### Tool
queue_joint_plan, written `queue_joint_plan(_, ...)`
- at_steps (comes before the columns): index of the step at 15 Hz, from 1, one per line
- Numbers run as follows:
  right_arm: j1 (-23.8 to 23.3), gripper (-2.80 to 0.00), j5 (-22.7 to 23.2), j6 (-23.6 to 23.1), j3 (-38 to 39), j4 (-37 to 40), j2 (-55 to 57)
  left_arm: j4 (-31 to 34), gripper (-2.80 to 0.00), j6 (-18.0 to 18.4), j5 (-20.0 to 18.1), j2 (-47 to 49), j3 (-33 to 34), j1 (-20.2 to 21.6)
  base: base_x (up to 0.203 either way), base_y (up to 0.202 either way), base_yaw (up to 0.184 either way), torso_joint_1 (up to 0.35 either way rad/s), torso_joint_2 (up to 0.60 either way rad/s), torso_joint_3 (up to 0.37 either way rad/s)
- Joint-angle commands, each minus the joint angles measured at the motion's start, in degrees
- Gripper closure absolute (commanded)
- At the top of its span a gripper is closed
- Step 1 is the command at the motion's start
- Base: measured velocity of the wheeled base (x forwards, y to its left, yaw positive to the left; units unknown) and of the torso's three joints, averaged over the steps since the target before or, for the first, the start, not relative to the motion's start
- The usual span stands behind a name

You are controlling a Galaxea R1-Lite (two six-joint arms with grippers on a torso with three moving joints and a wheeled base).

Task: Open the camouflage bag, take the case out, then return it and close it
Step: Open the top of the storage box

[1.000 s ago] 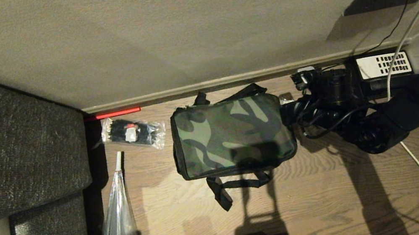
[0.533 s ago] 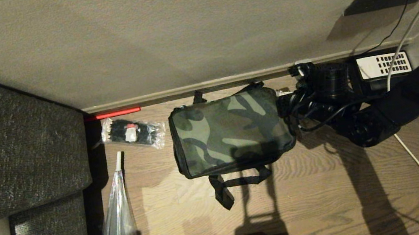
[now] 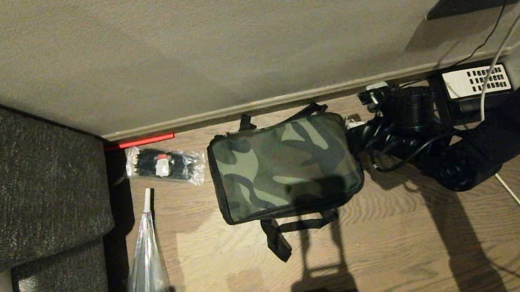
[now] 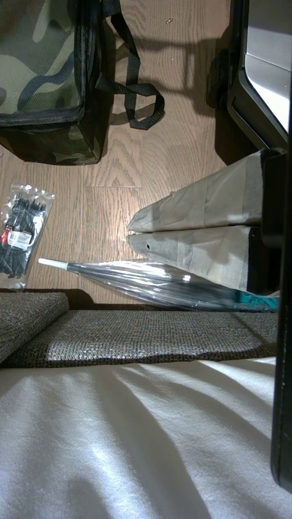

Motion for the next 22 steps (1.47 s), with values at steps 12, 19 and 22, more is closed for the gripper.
queue_joint_plan(12, -0.1, 0.00, -0.1, 0.6, -7.4, -0.3, 0.8, 0.0, 0.00, 0.0, 0.0, 0.0, 0.1, 0.0, 0.000, 0.000, 0.000, 0.000, 0.00, 0.000)
queue_joint_plan(19, -0.1, 0.00, -0.1, 0.7, -4.3, -1.1, 1.2, 0.0, 0.00, 0.0, 0.0, 0.0, 0.1, 0.0, 0.000, 0.000, 0.000, 0.000, 0.00, 0.000)
queue_joint_plan(22, -0.1, 0.00, 0.2, 0.6, -0.6, -1.1, 0.7, 0.0, 0.00, 0.0, 0.0, 0.0, 0.1, 0.0, 0.000, 0.000, 0.000, 0.000, 0.00, 0.000)
